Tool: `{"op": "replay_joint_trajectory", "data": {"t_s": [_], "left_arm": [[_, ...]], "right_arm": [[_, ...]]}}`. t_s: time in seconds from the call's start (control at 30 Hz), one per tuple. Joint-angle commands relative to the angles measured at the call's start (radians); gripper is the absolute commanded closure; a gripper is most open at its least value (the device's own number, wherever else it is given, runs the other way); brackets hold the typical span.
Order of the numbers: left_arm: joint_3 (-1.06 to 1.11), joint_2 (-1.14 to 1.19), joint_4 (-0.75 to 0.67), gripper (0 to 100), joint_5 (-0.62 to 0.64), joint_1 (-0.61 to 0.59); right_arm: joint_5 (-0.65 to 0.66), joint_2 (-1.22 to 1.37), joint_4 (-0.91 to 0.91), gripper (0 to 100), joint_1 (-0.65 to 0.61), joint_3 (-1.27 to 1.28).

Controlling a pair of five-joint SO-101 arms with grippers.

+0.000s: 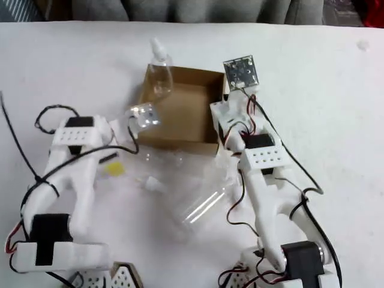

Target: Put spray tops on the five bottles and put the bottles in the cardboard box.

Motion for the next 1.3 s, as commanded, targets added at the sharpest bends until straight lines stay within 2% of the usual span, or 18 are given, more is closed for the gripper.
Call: {"op": "replay_joint_trajectory", "data": {"t_s": [0.0,0.23,0.37,0.43,0.6,0.83,1.0,1.27], "left_arm": [[-0.051,-0.001,0.015,70,-0.011,-0.096],[-0.06,-0.008,-0.002,70,-0.011,-0.24],[-0.072,-0.025,0.015,70,-0.009,-0.254],[-0.095,-0.051,0.077,70,-0.008,-0.248],[-0.153,-0.139,0.227,70,-0.003,-0.153],[-0.181,-0.186,0.239,70,0.068,0.064],[-0.207,-0.102,0.153,70,0.008,0.122],[-0.209,0.091,-0.028,70,-0.002,0.116]], "right_arm": [[0.0,-0.005,-0.013,98.4,0.005,-0.061],[0.0,-0.005,-0.013,98.4,0.004,-0.061],[0.0,-0.005,-0.013,98.4,0.004,-0.061],[0.0,-0.005,-0.013,98.4,0.004,-0.061],[0.0,-0.005,-0.013,98.4,0.004,-0.061],[0.0,-0.005,-0.013,98.4,0.004,-0.061],[0.0,-0.005,-0.013,98.4,0.004,-0.058],[0.0,-0.005,-0.013,98.4,0.004,-0.06]]}}
